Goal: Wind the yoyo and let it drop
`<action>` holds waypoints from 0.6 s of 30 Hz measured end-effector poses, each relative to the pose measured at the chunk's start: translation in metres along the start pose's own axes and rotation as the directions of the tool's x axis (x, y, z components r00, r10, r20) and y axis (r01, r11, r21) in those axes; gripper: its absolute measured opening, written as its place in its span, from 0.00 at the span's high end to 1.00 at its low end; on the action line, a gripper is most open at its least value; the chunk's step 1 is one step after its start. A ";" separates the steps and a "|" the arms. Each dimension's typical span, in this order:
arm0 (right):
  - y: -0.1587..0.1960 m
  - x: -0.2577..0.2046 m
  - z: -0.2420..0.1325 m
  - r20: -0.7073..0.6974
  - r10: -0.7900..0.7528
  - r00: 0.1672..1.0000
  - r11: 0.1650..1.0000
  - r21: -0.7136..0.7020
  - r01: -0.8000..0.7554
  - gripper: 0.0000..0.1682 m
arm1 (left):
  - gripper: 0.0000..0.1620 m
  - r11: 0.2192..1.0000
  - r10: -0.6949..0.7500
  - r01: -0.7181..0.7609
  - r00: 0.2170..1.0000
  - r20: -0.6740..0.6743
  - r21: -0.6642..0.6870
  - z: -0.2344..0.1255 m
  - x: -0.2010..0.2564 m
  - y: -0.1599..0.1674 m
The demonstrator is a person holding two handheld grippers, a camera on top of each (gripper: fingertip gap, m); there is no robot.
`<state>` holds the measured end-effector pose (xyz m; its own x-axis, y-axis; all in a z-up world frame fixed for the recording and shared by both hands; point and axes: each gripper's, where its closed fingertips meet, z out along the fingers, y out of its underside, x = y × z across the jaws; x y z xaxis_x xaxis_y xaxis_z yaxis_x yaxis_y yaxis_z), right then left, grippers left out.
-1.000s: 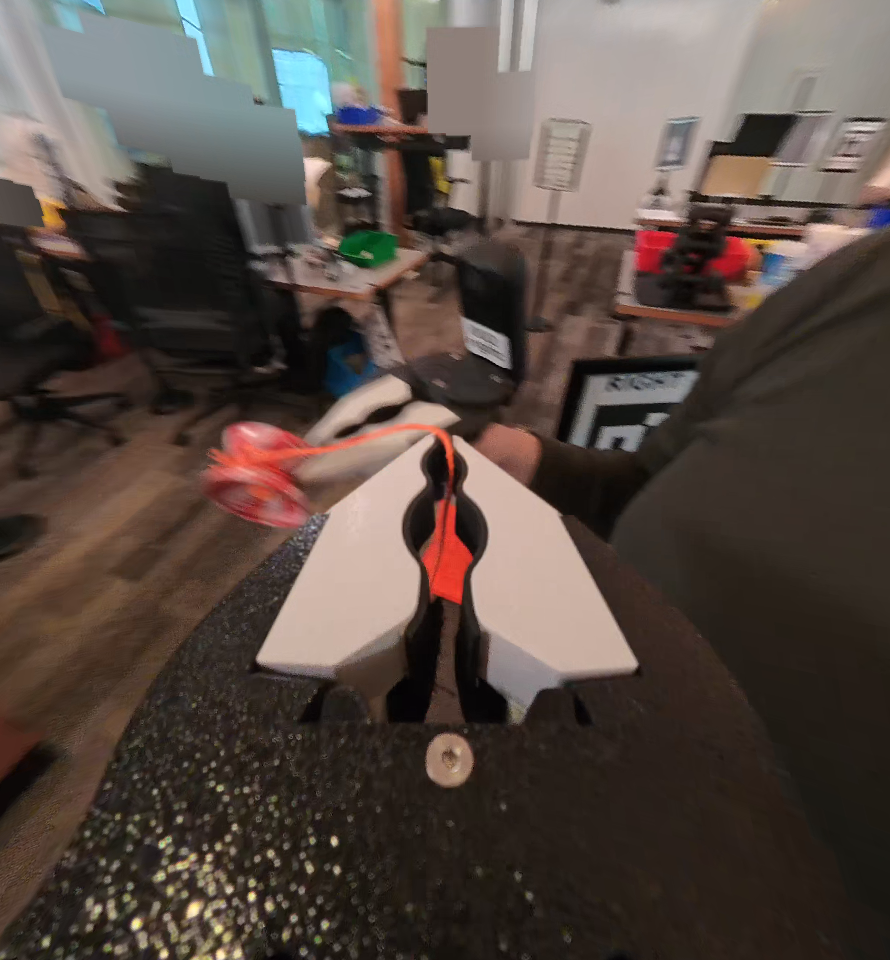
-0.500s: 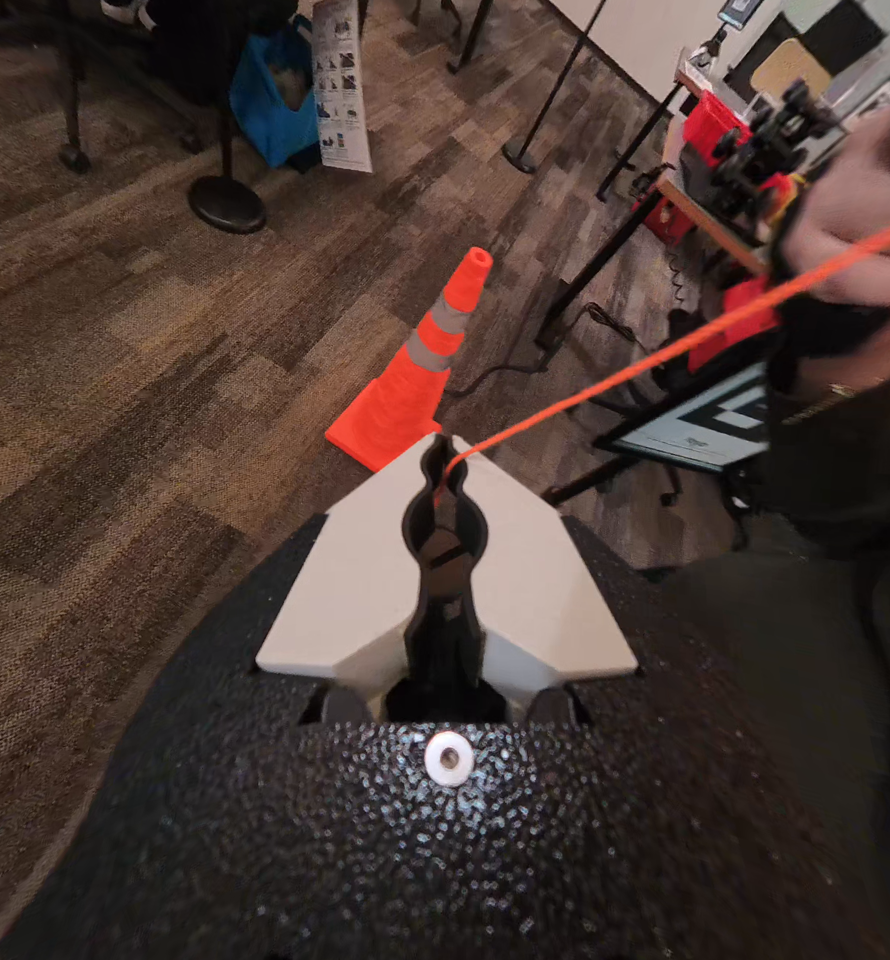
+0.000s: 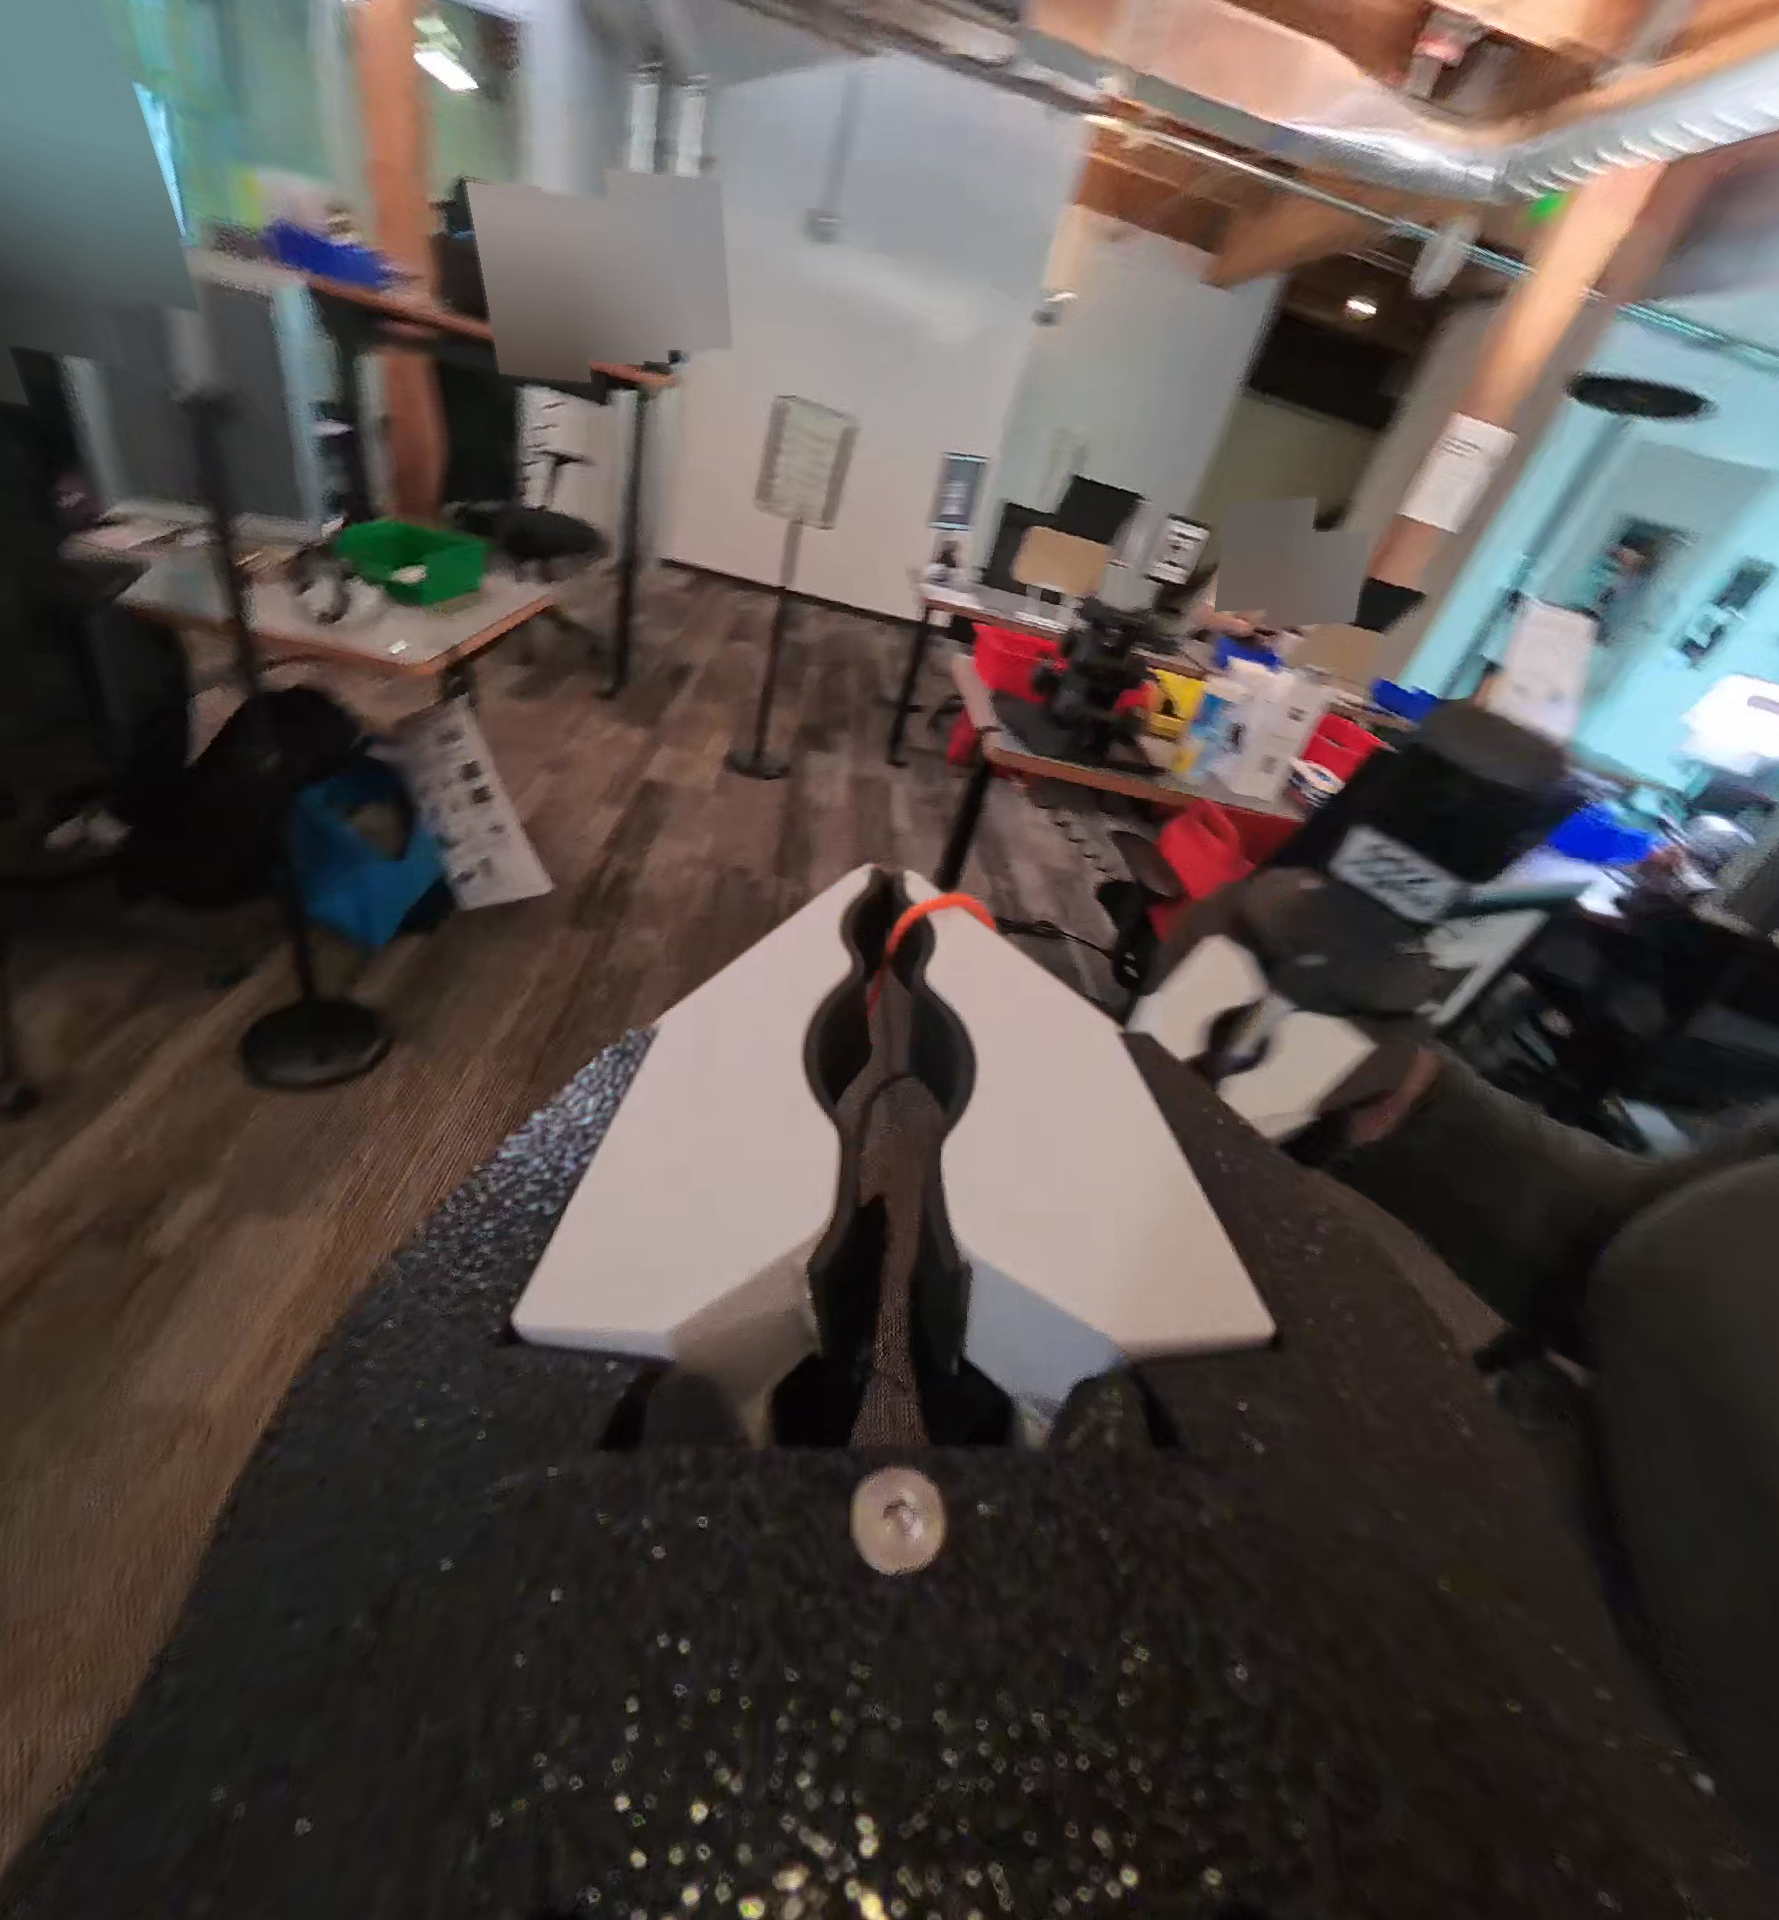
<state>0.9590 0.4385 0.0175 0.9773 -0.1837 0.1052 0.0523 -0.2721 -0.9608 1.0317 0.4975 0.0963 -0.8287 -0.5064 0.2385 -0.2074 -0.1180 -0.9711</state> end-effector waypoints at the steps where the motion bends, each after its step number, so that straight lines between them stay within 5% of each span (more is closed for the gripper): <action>1: 0.005 0.008 0.007 -0.037 0.012 0.999 1.000 -0.018 -0.013 0.99 | 1.00 0.999 0.032 -0.033 0.998 -0.054 -0.004 0.002 0.012 -0.006; 5: 0.020 0.060 0.027 -0.304 0.126 0.944 0.991 0.004 -0.131 0.99 | 1.00 0.994 0.058 -0.080 0.960 -0.273 -0.069 0.002 0.050 0.003; 7: 0.023 0.088 0.024 -0.415 0.260 0.872 0.966 0.125 -0.228 0.99 | 1.00 0.989 -0.006 -0.052 0.925 -0.379 -0.141 0.000 0.060 0.024; 10: 0.013 0.110 0.016 -0.388 0.467 0.794 0.870 0.362 -0.335 0.99 | 1.00 0.948 -0.178 0.020 0.860 -0.479 -0.316 -0.004 0.063 0.078; 15: -0.041 0.090 0.012 -0.018 0.533 0.846 0.685 0.597 -0.418 0.99 | 1.00 0.780 -0.313 0.088 0.912 -0.265 -0.620 0.014 0.001 0.206; 18: -0.056 0.043 0.023 0.050 0.318 0.947 0.815 0.497 -0.300 0.99 | 1.00 0.754 -0.090 0.053 0.996 -0.024 -0.655 0.016 -0.072 0.226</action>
<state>1.0032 0.4680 0.0702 0.9523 -0.2129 -0.2187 -0.1486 0.3024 -0.9415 1.0530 0.4941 -0.1405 -0.8186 -0.4733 0.3254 -0.5406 0.4439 -0.7146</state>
